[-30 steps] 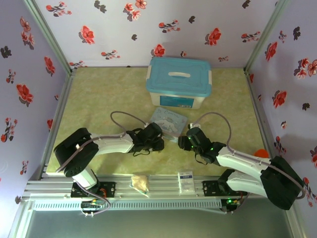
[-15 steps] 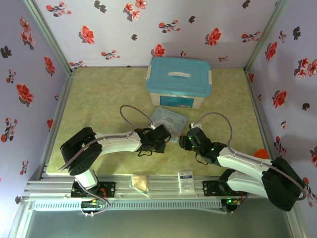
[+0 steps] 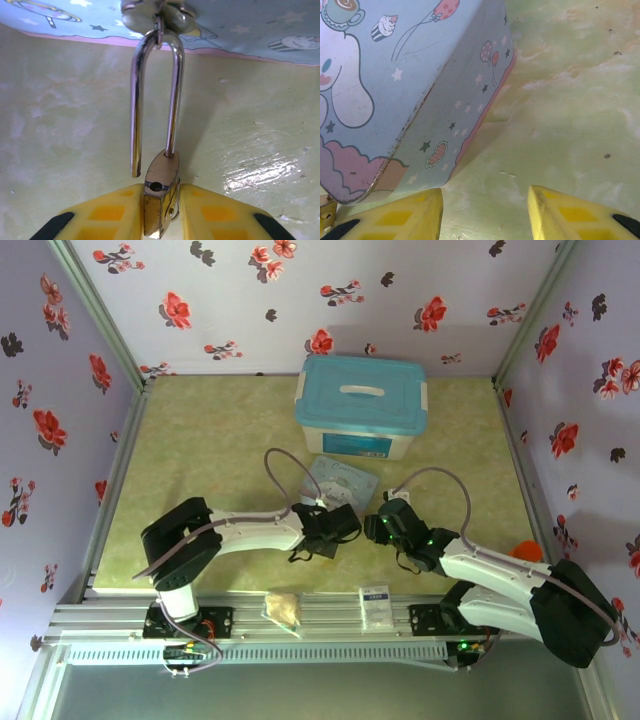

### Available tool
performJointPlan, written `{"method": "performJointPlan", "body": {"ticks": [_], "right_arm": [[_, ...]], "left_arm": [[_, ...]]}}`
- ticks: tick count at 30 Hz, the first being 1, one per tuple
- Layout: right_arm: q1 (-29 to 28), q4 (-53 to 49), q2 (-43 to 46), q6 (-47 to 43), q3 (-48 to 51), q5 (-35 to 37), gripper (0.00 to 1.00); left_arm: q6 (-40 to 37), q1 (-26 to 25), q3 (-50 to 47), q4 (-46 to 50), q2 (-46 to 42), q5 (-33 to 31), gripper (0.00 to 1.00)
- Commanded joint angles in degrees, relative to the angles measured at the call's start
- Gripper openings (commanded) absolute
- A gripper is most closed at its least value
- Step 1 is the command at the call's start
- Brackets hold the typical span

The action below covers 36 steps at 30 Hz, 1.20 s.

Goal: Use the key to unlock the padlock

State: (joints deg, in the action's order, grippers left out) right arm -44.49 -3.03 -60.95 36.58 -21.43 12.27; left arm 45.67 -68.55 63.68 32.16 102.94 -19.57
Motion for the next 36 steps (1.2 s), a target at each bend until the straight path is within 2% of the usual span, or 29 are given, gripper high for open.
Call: {"method": "performJointPlan", "body": {"ticks": [1, 15, 19, 22, 25, 29, 32, 34, 36], "right_arm": [[0.3, -0.8, 0.1, 1.1, 0.9, 1.8, 0.48], [0.3, -0.5, 0.4, 2.1, 1.6, 2.4, 0.48], [0.3, 0.9, 2.2, 2.2, 2.7, 1.9, 0.48], [0.3, 1.2, 5.8, 1.8, 3.1, 0.4, 0.52], [0.3, 1.9, 11.1, 3.8, 4.6, -0.7, 0.58], [0.3, 2.3, 17.0, 2.4, 5.6, -8.2, 0.63], [-0.8, 4.1, 17.7, 3.9, 6.6, -12.1, 0.61], [-3.7, 4.6, 16.6, 4.4, 6.2, -11.2, 0.59], [-8.3, 4.4, 14.0, 4.1, 4.3, -7.6, 0.58]], "left_arm": [[-1.2, -1.1, 2.3, 4.7, 1.7, -4.5, 0.23], [-0.8, -5.7, 10.3, 11.3, 6.7, -8.9, 0.25], [-1.0, -5.4, 8.9, 10.0, 5.0, -8.4, 0.26], [-1.6, -4.8, 6.6, 7.3, 1.7, -7.7, 0.27], [-3.6, -2.1, 1.6, 0.2, -5.3, -3.0, 0.36], [-4.9, 4.0, -6.4, -10.8, -16.0, 5.9, 0.57], [-4.6, 9.0, -12.8, -19.7, -22.1, 12.3, 0.6], [-2.4, 12.4, -17.4, -25.9, -25.0, 17.2, 0.68], [-0.3, 15.0, -21.0, -30.7, -26.8, 19.7, 0.71]]}}
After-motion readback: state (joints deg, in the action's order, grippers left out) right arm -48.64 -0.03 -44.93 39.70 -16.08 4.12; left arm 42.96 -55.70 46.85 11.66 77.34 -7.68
